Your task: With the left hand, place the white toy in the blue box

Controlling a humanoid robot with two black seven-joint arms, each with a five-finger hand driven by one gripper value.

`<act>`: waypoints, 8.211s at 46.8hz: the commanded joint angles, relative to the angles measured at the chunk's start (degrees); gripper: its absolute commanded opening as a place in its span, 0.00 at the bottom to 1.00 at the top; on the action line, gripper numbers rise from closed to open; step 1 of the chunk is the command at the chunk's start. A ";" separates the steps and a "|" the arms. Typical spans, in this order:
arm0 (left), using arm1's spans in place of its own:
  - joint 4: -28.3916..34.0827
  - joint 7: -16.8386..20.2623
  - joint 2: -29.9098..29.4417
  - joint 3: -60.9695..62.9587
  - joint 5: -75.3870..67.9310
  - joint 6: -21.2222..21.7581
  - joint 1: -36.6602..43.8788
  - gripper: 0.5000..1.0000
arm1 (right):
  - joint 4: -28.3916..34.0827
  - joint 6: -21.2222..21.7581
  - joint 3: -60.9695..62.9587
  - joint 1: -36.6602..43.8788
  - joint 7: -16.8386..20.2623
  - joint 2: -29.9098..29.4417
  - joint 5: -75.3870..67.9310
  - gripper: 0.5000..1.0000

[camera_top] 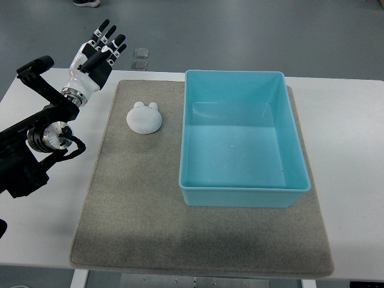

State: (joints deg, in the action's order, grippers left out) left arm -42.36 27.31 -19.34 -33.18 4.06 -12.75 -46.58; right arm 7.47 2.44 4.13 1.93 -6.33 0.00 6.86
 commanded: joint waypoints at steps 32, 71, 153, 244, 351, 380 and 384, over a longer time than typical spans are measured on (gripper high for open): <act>0.00 -0.07 0.00 2.51 -3.45 0.27 -0.18 1.00 | 0.00 0.02 0.00 0.00 0.00 0.00 0.00 0.87; -0.53 -0.07 0.00 2.42 -5.47 0.88 -0.70 1.00 | 0.00 -0.07 0.00 0.00 0.00 0.00 0.00 0.87; -10.28 -0.07 -19.15 3.65 -56.26 -0.52 -5.45 1.00 | 0.00 0.02 0.00 0.00 0.00 0.00 0.00 0.87; -9.76 -0.07 -14.67 16.83 -88.79 4.14 -9.14 0.63 | 0.00 0.02 0.00 0.00 0.00 0.00 0.00 0.87; -25.75 0.02 -3.69 12.97 -84.57 6.60 -13.89 0.07 | 0.00 0.02 0.00 0.00 0.00 0.00 0.00 0.87; -25.49 0.11 -3.69 12.79 -72.88 6.77 -11.16 0.99 | 0.00 0.02 0.00 0.00 0.00 0.00 0.00 0.87; -25.40 0.11 -3.69 12.70 -71.92 6.86 -10.64 0.99 | 0.00 0.02 0.00 0.00 0.00 0.00 0.00 0.87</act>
State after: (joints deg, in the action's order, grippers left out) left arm -67.85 27.42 -23.03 -20.31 -68.65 -5.97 -57.63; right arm 7.47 2.46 4.13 1.93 -6.33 0.00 6.86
